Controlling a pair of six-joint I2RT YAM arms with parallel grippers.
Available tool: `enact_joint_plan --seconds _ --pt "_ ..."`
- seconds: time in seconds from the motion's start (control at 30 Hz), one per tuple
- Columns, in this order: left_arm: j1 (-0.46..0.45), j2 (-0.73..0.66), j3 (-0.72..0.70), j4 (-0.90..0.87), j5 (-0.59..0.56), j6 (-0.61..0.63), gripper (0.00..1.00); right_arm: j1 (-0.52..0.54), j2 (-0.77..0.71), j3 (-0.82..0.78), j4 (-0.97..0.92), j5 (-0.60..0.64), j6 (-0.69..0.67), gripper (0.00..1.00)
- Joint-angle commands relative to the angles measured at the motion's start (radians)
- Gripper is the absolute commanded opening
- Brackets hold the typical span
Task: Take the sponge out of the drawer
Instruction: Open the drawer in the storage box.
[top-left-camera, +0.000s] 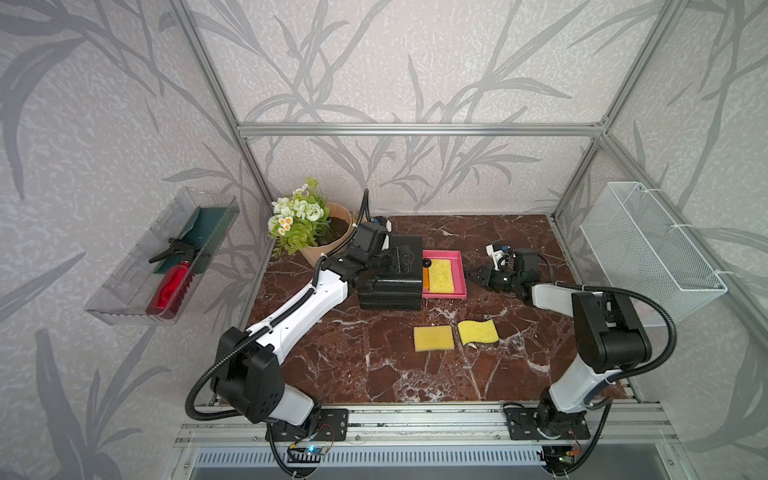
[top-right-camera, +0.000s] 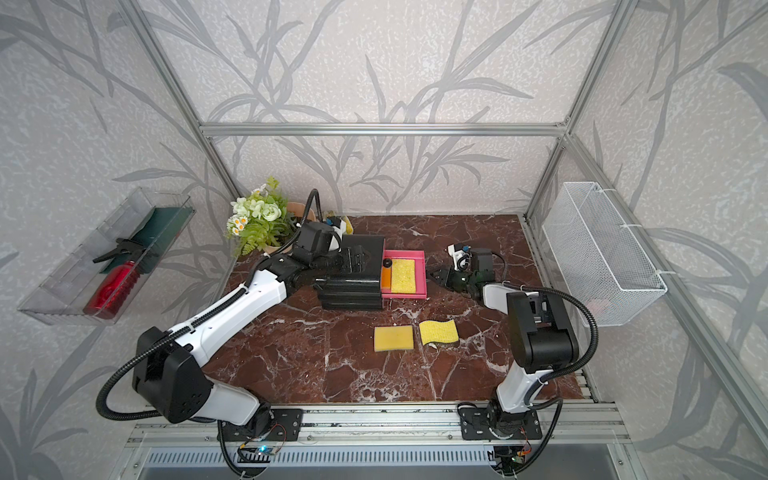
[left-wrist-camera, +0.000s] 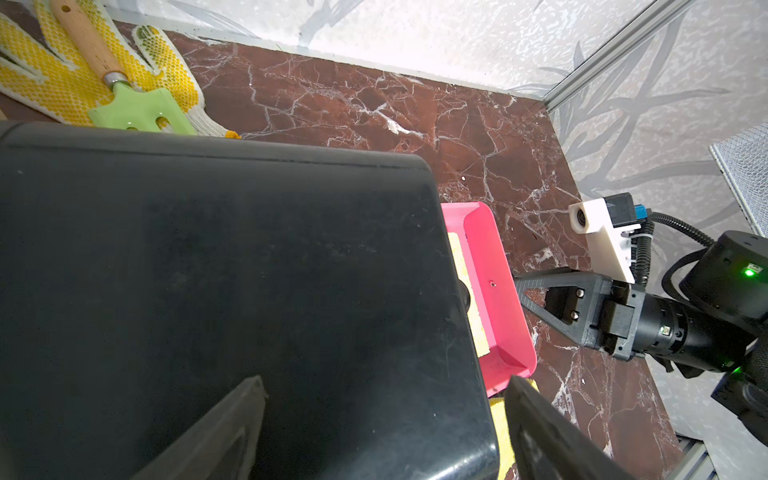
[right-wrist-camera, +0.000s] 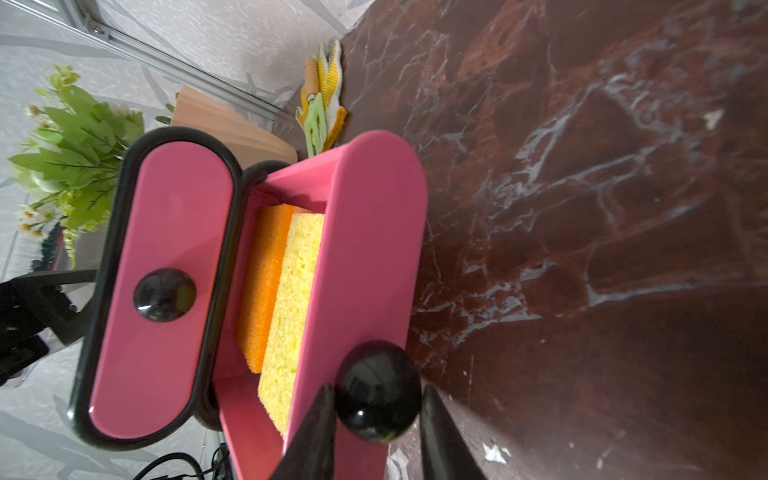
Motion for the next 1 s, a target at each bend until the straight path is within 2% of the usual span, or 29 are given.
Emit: enact_joint_plan --seconds 0.0,0.1,0.3,0.4,0.6,0.97 --pt "0.001 -0.016 -0.029 -0.023 0.008 -0.001 0.9 -0.003 -0.047 0.038 -0.107 0.055 -0.071 0.37" --pt "0.002 -0.024 -0.034 -0.021 0.007 0.001 0.9 -0.003 -0.072 0.044 -0.132 0.084 -0.08 0.49" --pt "0.001 -0.053 -0.046 -0.016 0.009 0.0 0.9 0.003 -0.178 0.084 -0.257 0.154 -0.126 0.54" --pt "0.001 -0.071 -0.055 -0.007 0.007 -0.001 0.9 0.058 -0.251 0.121 -0.38 0.286 -0.204 0.56" --pt "0.002 -0.084 -0.063 0.005 0.013 -0.005 0.9 0.218 -0.271 0.168 -0.471 0.465 -0.271 0.57" --pt "0.001 -0.12 -0.101 0.02 0.015 -0.01 0.9 0.385 -0.107 0.227 -0.411 0.501 -0.238 0.52"
